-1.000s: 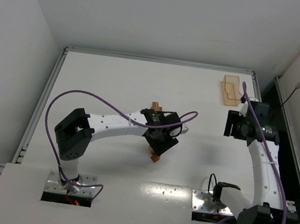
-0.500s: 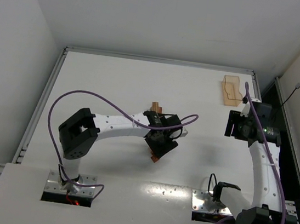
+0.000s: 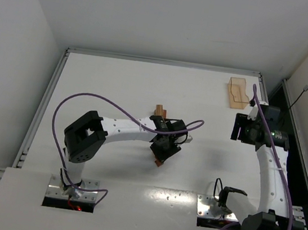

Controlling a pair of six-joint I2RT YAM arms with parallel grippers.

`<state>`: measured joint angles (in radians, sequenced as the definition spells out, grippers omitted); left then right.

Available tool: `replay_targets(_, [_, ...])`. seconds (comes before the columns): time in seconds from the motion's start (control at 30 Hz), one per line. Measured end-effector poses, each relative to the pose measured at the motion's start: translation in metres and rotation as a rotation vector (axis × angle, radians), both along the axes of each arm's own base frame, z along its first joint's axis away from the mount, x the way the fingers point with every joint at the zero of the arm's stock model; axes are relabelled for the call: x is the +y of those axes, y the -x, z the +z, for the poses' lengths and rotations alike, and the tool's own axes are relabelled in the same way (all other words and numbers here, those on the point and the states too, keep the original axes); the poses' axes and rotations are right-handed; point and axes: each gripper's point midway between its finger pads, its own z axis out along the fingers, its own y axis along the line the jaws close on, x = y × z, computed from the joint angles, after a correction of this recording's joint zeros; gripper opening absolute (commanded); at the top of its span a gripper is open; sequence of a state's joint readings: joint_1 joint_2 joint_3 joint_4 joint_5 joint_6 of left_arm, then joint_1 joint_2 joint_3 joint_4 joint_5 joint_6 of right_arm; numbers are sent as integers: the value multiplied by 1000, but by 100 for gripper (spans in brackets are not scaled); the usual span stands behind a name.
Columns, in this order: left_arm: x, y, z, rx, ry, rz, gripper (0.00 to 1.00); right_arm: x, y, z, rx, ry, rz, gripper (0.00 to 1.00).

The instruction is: Build the wood block tower

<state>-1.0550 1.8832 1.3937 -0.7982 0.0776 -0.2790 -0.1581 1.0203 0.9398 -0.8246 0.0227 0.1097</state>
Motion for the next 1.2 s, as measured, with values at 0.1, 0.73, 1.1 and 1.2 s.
replay_targets(0.1, [0, 0, 0, 1, 1, 2, 14, 2, 0, 0, -2, -13, 9, 59])
replay_targets(0.73, [26, -98, 177, -296, 560, 183, 0, 122, -7, 8, -180, -500, 580, 59])
replay_targets(1.1, [32, -30, 266, -206, 1105, -64, 0, 170, -43, 101, -509, -686, 937, 53])
replay_targets(1.2, [30, -13, 256, -100, 1120, -126, 0, 181, -45, 131, -557, -703, 1051, 53])
